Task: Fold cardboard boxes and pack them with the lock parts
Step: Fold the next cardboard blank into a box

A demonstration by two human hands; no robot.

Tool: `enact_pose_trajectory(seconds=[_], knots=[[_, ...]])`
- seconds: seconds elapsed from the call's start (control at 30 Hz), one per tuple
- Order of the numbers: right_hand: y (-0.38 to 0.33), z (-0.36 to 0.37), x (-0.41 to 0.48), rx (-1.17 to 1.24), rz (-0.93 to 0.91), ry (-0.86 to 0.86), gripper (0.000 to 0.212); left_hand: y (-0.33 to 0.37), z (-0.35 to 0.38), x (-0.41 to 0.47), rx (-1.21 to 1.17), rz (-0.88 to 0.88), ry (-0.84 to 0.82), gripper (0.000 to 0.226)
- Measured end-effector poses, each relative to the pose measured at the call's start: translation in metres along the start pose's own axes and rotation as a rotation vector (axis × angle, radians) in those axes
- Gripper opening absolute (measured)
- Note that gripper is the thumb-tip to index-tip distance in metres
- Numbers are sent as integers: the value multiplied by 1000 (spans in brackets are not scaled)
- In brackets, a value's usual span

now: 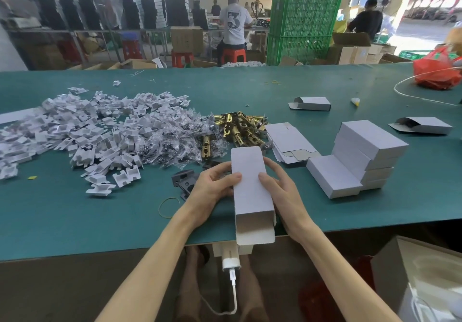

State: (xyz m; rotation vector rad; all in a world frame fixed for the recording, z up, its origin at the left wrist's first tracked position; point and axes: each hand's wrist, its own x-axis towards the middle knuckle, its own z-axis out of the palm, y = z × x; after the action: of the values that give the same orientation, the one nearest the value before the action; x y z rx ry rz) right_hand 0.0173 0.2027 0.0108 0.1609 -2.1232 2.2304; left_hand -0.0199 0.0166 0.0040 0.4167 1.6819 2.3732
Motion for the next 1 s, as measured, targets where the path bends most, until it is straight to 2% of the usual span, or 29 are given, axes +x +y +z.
enact_pose_trajectory(seconds=[0.13, 0.3, 0.63, 0.8, 1.0], knots=[[0, 0, 0, -2, 15, 14, 29, 0, 0, 0, 28, -11, 3, 40], [0, -1, 0, 2, 42, 28, 27, -1, -1, 1, 86, 3, 59, 74], [3, -4, -1, -15, 17, 3, 19, -1, 4, 0, 282, -48, 64, 30], [5, -4, 0, 43, 50, 47, 42, 0, 9, -2, 371, -21, 57, 29], [3, -3, -1, 49, 38, 52, 50, -2, 4, -2, 270, -18, 45, 37]])
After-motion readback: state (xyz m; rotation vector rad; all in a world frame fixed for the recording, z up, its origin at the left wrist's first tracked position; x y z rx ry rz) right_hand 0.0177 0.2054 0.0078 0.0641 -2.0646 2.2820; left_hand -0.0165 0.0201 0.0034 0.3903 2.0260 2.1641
